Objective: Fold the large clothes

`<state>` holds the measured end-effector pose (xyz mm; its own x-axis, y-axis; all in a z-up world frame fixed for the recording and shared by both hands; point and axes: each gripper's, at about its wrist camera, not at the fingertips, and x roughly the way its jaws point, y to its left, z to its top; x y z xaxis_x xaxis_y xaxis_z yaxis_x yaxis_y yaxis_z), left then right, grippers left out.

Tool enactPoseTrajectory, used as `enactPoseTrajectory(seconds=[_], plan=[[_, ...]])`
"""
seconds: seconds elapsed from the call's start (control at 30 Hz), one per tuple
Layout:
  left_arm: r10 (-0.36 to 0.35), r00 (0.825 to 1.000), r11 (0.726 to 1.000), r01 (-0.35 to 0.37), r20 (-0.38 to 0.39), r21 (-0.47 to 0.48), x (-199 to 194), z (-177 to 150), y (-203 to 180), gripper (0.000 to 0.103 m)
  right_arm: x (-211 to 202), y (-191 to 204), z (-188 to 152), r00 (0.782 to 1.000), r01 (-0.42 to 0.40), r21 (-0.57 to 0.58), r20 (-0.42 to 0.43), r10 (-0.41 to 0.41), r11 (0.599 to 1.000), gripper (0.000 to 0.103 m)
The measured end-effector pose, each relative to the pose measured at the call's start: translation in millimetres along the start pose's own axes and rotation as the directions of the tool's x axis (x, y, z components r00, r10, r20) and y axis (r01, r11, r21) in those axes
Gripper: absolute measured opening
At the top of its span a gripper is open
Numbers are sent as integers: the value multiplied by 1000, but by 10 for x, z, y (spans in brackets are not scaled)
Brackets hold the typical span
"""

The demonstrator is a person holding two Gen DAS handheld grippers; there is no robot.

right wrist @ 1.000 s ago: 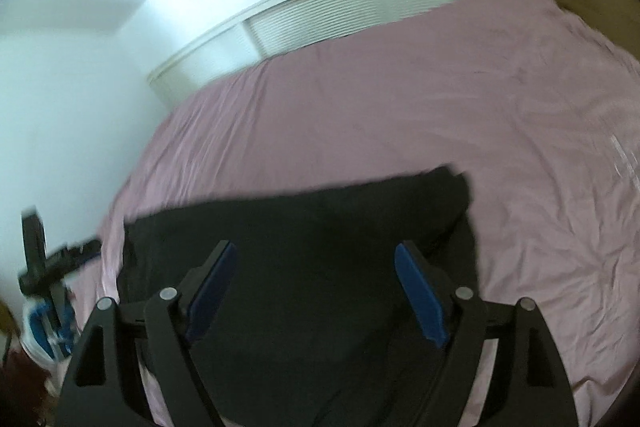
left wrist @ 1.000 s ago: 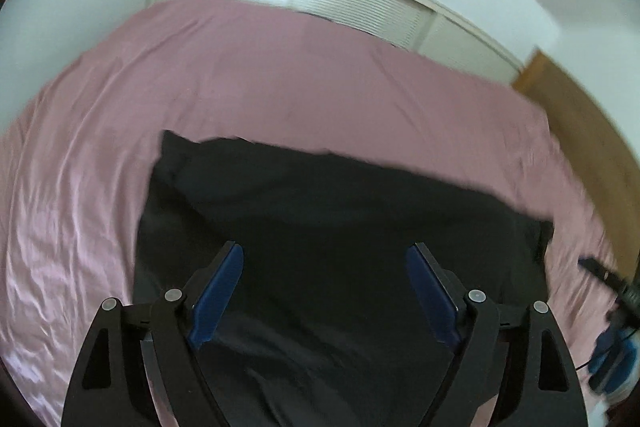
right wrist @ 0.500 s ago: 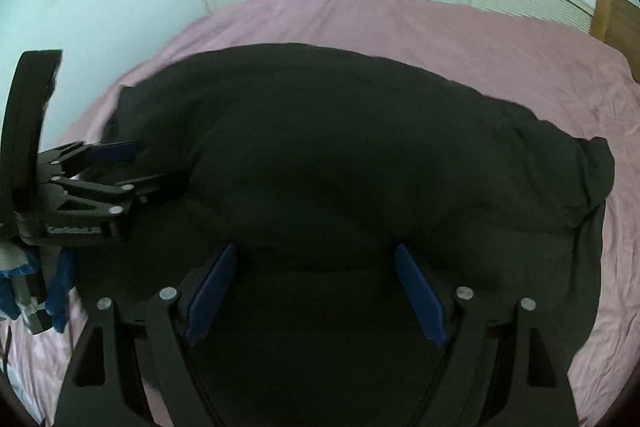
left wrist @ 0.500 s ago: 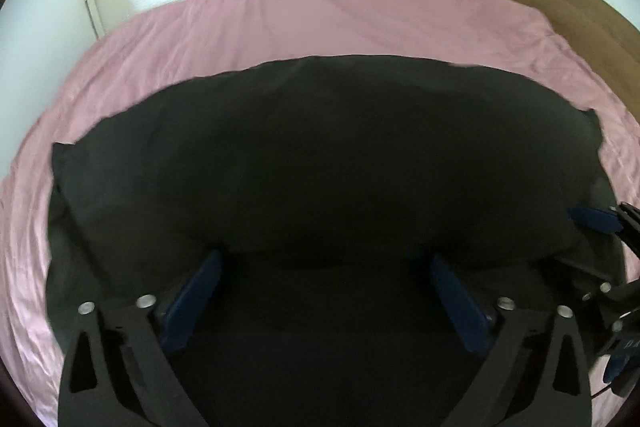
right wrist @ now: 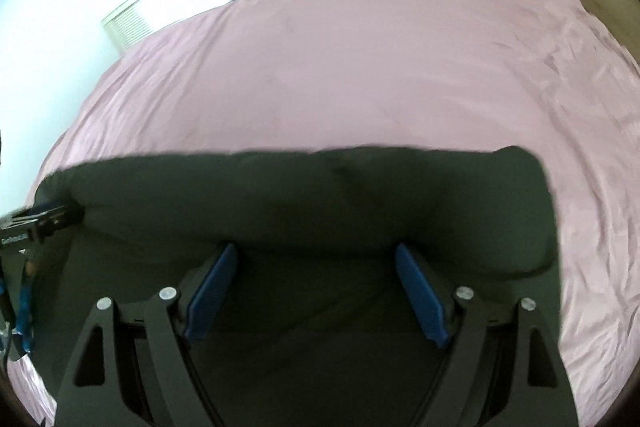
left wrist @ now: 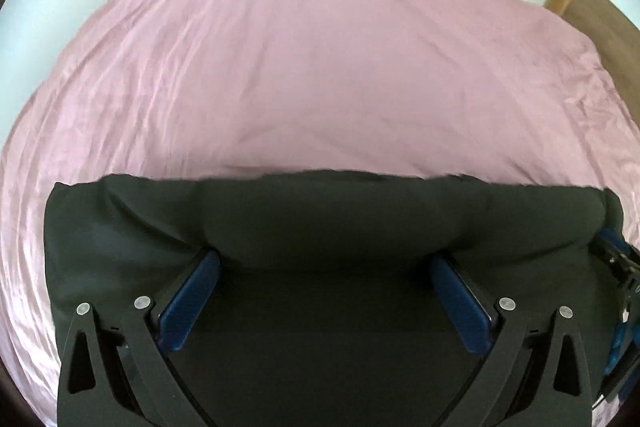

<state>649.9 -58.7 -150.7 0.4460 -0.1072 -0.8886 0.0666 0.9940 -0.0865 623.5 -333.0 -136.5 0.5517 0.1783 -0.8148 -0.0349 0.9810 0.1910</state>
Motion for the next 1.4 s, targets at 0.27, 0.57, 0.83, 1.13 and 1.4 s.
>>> enactPoseTrajectory(seconds=[0.27,0.57,0.83,1.13,1.4], plan=[[46,994,998,-51,-100,-46,375,275,116,102,291,-770,107,998,39,254,-59,-25,966,81],[128,986,986,-115,110,-122,-511,384,637,102,-200,-1026,70,985,170,231,-32,-167,958,81],[13,990,999,-5,144,-53,-813,-319,569,102,-723,-278,-161,996,24,94,79,-31,995,81],[64,998,959,-59,8,-279,-352,-492,1287,102,-297,-165,-409,999,-26,104,-38,30,994,81],[122,986,958,-87,112,-273,-830,-619,1427,102,-377,-607,-328,986,164,156,-60,-157,974,81]])
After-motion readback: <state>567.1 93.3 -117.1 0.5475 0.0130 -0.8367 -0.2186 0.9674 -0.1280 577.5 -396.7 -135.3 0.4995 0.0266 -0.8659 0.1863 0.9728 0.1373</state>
